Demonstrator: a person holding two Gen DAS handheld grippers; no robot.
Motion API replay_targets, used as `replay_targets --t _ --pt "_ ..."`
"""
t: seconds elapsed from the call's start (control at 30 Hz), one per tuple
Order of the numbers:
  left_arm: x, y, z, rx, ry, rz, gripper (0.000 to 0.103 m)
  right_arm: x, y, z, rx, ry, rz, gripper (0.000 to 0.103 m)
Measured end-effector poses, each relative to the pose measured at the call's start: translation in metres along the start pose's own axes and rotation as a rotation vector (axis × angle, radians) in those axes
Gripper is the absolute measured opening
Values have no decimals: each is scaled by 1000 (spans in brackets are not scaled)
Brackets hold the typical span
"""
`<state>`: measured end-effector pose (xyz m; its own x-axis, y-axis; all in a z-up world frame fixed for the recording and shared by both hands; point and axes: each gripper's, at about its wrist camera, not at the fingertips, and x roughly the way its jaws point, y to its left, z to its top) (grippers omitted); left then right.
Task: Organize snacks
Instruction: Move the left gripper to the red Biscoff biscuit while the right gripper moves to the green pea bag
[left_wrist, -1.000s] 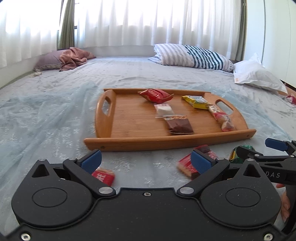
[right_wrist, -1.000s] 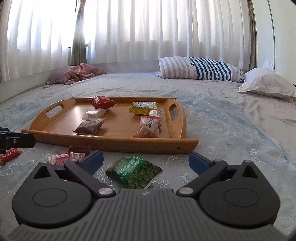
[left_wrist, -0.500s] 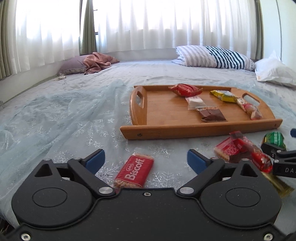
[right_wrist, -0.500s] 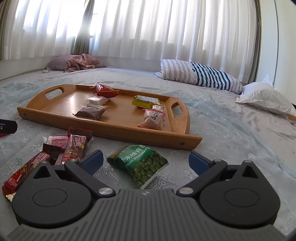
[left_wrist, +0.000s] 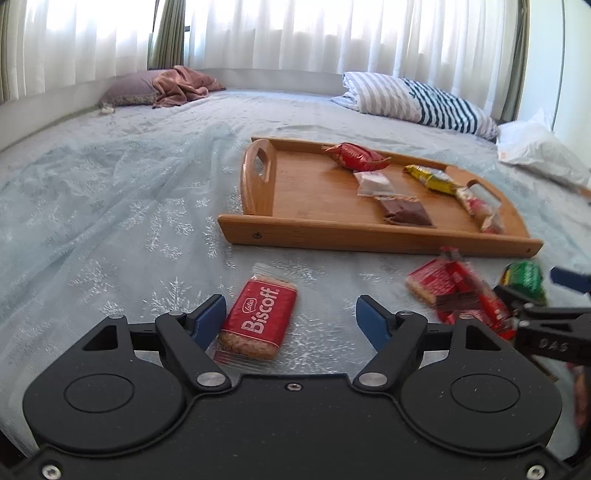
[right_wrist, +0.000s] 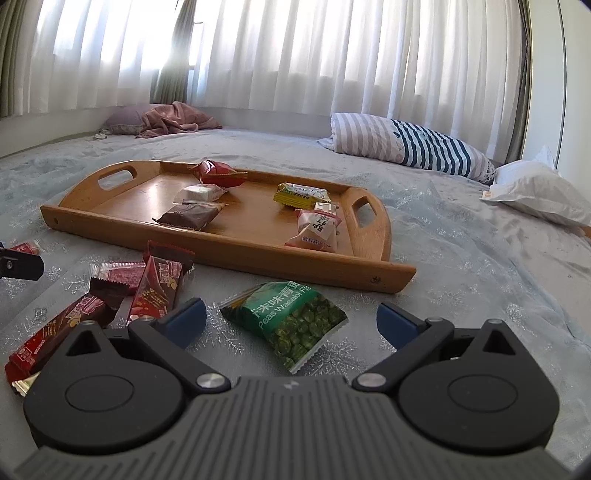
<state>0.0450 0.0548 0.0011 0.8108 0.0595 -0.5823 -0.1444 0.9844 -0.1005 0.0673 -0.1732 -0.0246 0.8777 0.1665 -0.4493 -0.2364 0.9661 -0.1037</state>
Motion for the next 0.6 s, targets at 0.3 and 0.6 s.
replay_targets --t 0.3,0.6 --pt "-9 1 2 22 12 6 50 2 -2 0 5 2 0 103" --pt "-23 -1 7 39 -24 -19 48 2 -2 0 5 2 -1 103"
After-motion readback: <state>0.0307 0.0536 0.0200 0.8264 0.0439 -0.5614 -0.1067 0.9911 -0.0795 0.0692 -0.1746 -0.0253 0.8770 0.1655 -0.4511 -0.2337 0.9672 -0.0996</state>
